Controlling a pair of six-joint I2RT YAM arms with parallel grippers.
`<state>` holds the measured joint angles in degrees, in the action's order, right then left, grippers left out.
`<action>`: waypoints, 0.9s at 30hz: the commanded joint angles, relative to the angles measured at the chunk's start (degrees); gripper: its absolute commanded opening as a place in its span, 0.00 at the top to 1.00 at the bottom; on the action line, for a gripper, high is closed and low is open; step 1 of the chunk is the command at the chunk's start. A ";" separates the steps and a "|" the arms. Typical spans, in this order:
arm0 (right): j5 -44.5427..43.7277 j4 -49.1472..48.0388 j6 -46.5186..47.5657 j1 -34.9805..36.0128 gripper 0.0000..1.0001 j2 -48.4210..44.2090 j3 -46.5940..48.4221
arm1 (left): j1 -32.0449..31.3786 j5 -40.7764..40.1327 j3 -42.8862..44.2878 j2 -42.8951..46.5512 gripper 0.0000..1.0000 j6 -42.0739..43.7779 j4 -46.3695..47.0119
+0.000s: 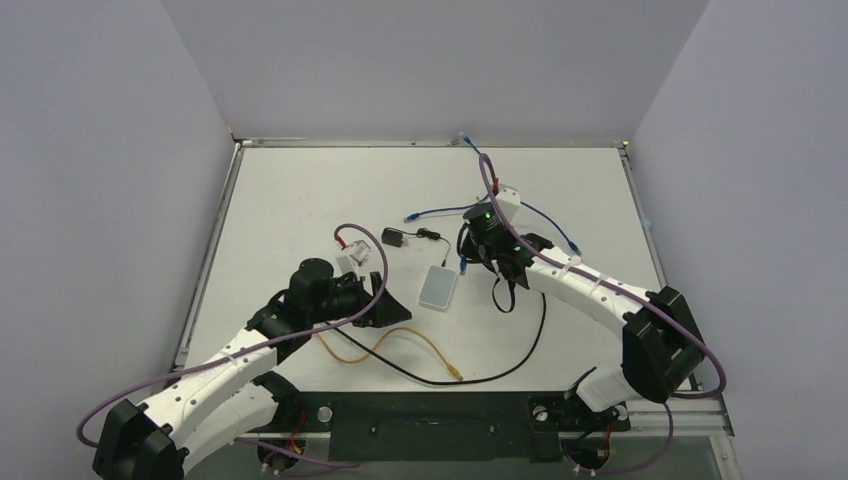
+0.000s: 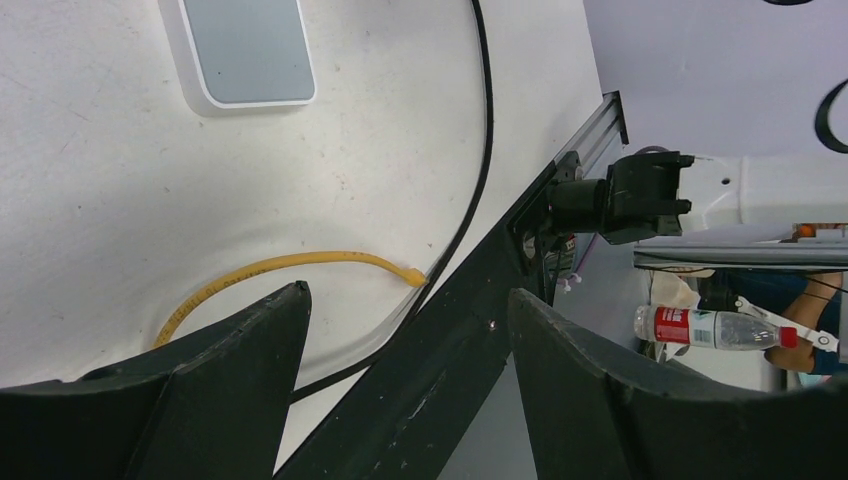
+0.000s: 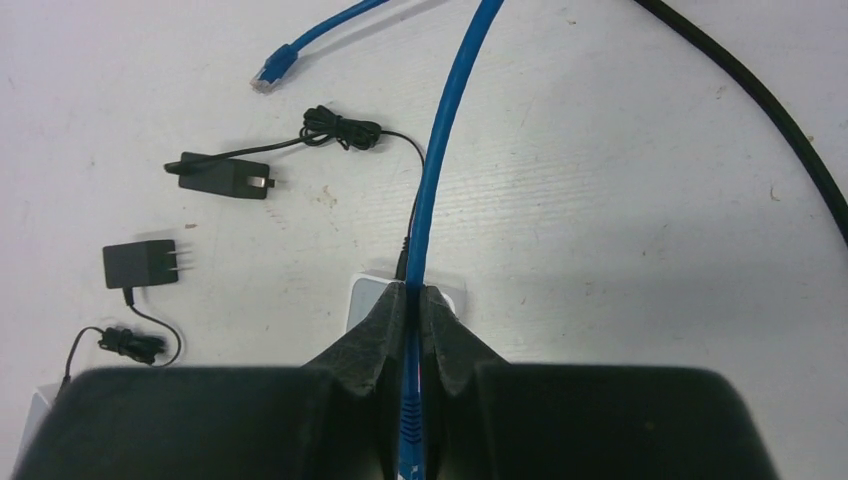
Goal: Insert the plug into the switch port
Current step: Pick up the connector from the center of the board.
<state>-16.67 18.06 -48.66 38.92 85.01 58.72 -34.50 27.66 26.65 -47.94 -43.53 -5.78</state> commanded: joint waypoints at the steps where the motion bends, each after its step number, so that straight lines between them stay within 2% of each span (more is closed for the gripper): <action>1: -1.04 0.93 -0.81 1.66 1.00 -3.53 -0.15 | -3.25 -4.16 5.73 -3.43 0.30 2.79 3.76; 9: -0.89 0.59 -1.71 4.67 1.00 -6.48 -1.49 | -11.94 -16.60 13.32 -11.92 0.31 6.21 0.95; 14: -0.72 0.49 -1.90 5.75 1.00 -7.80 -1.95 | -15.97 -20.22 17.19 -17.59 0.32 6.72 1.53; 21: -0.97 -0.03 -2.35 6.82 1.00 -9.18 -2.57 | -18.24 -25.97 20.80 -22.53 0.34 6.56 0.66; 27: -0.07 -1.16 -2.88 7.16 1.00 -8.86 -3.20 | -18.81 -27.13 21.98 -24.50 0.34 5.92 2.05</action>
<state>-16.62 19.62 -50.50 45.52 77.89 55.83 -52.80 3.01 45.34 -71.68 -38.06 -6.22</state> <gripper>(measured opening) 0.024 0.657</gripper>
